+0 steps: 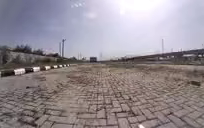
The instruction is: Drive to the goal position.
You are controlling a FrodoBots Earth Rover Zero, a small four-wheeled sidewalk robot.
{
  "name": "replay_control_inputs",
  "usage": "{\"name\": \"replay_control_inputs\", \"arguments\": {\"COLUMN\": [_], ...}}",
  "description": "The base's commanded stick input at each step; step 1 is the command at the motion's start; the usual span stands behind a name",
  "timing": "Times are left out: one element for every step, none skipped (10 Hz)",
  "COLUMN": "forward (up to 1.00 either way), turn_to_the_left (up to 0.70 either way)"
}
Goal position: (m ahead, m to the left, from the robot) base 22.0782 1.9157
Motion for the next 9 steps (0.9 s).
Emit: {"name": "replay_control_inputs", "arguments": {"forward": [1.00,1.00,1.00,1.00,1.00,1.00,1.00,1.00,1.00], "turn_to_the_left": [0.00,0.00,0.00,0.00,0.00,0.00,0.00,0.00,0.00]}}
